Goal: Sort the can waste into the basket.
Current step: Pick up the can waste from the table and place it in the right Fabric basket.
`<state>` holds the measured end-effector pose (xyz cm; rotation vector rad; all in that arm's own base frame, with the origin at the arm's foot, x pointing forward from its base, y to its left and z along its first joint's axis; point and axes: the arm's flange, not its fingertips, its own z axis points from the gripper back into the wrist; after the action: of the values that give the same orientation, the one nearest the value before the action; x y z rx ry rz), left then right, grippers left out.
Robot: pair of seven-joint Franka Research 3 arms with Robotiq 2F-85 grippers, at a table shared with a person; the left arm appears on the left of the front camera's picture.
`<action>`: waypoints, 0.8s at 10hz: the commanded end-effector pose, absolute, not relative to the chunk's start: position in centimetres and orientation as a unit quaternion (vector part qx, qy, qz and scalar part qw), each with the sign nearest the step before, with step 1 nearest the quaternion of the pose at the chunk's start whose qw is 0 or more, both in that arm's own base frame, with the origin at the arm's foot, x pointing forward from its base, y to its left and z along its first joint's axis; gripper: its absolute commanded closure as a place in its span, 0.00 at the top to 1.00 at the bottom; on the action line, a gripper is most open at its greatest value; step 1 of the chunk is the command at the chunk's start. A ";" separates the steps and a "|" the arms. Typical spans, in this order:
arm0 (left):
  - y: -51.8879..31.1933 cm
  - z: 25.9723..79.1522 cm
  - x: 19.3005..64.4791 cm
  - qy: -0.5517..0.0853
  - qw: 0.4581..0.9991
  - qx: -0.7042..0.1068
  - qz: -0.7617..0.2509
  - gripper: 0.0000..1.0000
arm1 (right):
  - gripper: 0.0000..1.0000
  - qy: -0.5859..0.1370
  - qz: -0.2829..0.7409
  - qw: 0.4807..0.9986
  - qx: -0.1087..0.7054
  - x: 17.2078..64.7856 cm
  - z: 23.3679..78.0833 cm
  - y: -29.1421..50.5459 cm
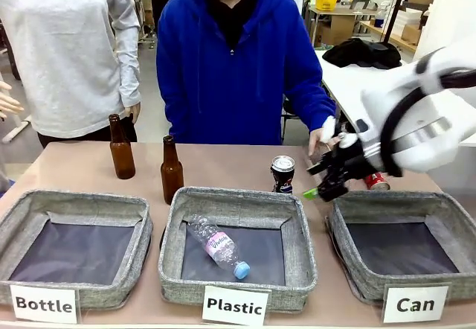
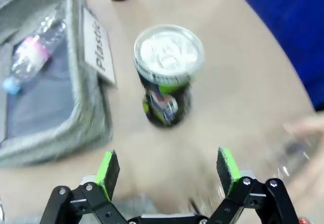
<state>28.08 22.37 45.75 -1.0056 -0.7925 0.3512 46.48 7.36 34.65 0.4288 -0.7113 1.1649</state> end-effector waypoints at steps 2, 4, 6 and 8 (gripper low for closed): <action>22.2 45.7 28.1 -0.372 0.784 -0.470 0.162 1.00 | 1.00 -0.423 0.461 0.755 0.196 36.6 45.6 -3.6; 22.2 45.7 28.1 -0.372 0.784 -0.470 0.162 1.00 | 1.00 -0.432 0.320 0.792 0.288 30.2 47.2 -10.4; 22.2 45.7 28.1 -0.372 0.784 -0.470 0.162 1.00 | 1.00 -0.447 0.204 0.813 0.313 25.8 45.6 -15.9; 22.2 45.7 28.1 -0.372 0.784 -0.470 0.162 1.00 | 1.00 -0.499 0.130 0.780 0.354 22.9 42.3 -20.0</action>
<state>28.05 22.37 45.78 -1.0054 -0.7937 0.3513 24.59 -21.61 45.50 0.7081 -1.0015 0.3405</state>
